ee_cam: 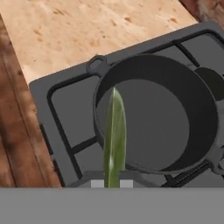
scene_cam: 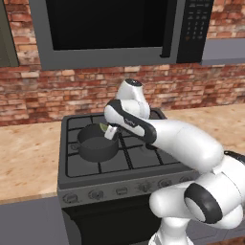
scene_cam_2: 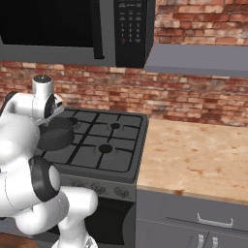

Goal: Turn on the burner for the pot on the stove. Wait thirty seconds for the pot to heat up. Then add the lemon wedge to the pot.

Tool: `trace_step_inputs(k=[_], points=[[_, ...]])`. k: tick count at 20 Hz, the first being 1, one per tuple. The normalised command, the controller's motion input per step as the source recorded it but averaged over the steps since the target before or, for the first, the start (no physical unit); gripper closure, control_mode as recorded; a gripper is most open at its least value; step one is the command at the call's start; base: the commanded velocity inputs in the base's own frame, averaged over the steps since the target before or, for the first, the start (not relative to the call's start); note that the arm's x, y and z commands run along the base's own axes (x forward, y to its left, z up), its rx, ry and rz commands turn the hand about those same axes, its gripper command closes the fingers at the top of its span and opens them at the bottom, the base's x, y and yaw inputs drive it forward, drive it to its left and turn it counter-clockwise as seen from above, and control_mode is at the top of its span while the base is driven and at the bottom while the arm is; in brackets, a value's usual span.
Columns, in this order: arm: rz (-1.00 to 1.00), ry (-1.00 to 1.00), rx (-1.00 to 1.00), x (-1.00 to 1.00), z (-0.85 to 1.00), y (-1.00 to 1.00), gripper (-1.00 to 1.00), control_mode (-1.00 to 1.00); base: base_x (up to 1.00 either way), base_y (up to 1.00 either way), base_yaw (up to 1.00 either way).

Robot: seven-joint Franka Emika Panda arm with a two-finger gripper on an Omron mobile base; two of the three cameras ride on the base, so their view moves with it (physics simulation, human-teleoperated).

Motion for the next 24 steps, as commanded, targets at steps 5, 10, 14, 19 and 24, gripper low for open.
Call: trace_step_inputs(k=[5, 10, 14, 19, 24], points=[[0.0, 0.0, -0.03, 0.2, -0.3, 0.54, 1.0, -1.0, 0.0, 0.0, 0.0], [0.0, 0.01, -0.02, 0.43, -0.07, 0.22, 1.0, -1.0, 0.0, 0.0, 0.0], [0.0, 0.1, 0.0, 0.5, -0.01, 0.01, 1.0, -1.0, 0.0, 0.0, 0.0], [0.0, 0.12, -0.02, 0.27, -0.25, -0.01, 1.0, -1.0, 0.0, 0.0, 0.0], [0.0, 0.08, -0.04, 0.02, -0.3, 0.0, 1.0, -1.0, 0.0, 0.0, 0.0]])
